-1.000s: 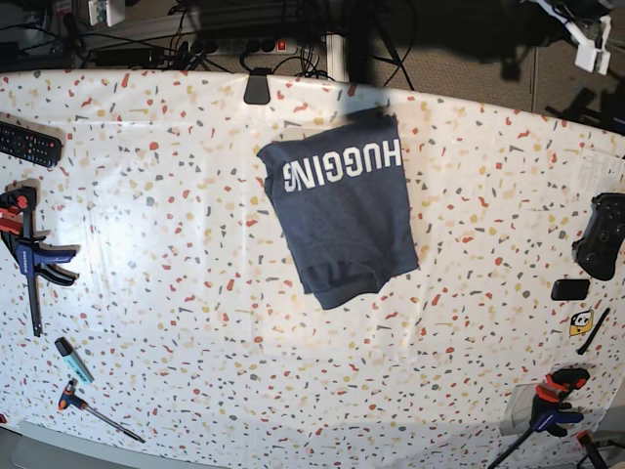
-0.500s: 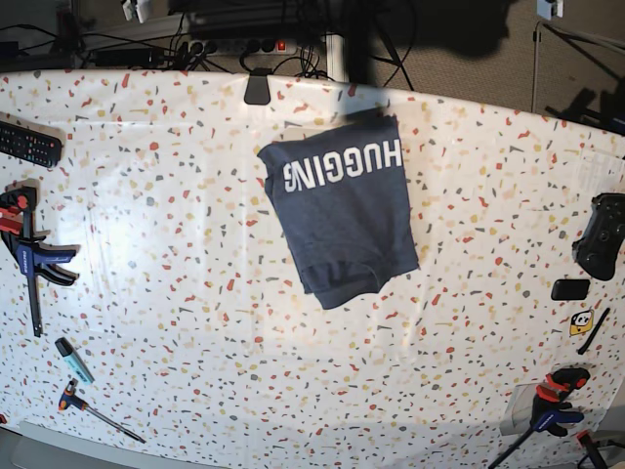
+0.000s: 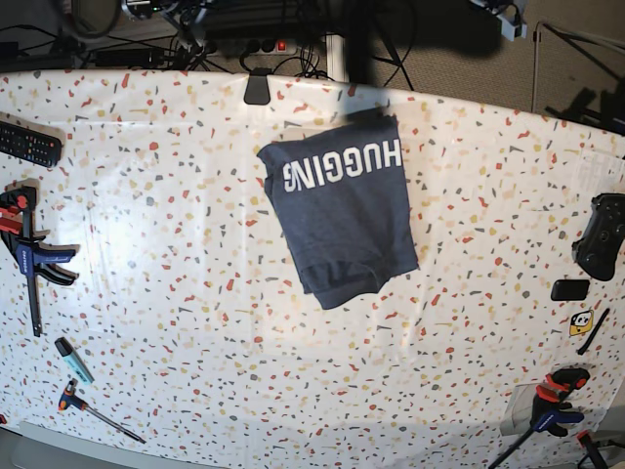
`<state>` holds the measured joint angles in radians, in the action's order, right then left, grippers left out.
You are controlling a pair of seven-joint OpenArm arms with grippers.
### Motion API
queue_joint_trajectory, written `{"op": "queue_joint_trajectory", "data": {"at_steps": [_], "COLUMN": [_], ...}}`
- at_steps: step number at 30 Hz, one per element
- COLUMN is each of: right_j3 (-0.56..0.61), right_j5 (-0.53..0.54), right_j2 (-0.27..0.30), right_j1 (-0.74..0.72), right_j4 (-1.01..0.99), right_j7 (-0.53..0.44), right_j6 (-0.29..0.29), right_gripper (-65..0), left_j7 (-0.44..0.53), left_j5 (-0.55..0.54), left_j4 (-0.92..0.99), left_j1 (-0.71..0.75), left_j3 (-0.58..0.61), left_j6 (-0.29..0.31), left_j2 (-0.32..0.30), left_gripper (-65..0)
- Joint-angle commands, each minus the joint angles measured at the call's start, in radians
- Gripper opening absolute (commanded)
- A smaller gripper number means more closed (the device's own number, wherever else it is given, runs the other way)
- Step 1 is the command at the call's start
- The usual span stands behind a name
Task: Fold the T-shirt properly
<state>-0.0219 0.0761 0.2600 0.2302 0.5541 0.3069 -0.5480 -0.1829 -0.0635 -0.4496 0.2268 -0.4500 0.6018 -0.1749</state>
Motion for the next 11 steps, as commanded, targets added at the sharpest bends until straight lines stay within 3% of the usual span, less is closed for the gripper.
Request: {"op": "queue_joint_trajectory", "data": {"at_steps": [1,5,11], "right_j3": [0.025,0.106,0.121], "right_j5": [-0.002,0.006,0.005], "right_j2": [0.012,0.009,0.009], "right_j1": [-0.005,-0.020,-0.020], "right_j4": [0.000,0.000,0.000], "right_j7": [-0.010,-0.057,-0.082], "right_j6": [0.027,0.109,0.119], "right_gripper": [-65.0,-65.0,-65.0], "left_j7": [0.005,0.006,0.017], "left_j5": [0.012,0.016,0.067], "left_j4": [0.002,0.010,0.011], "left_j1": [-0.003,-0.028,-0.045], "left_j3": [0.000,0.000,0.000], "left_j6": [0.005,0.005,-0.021], "left_j2": [0.008,0.058,0.103], "left_gripper": [-65.0,-65.0,-65.0]}}
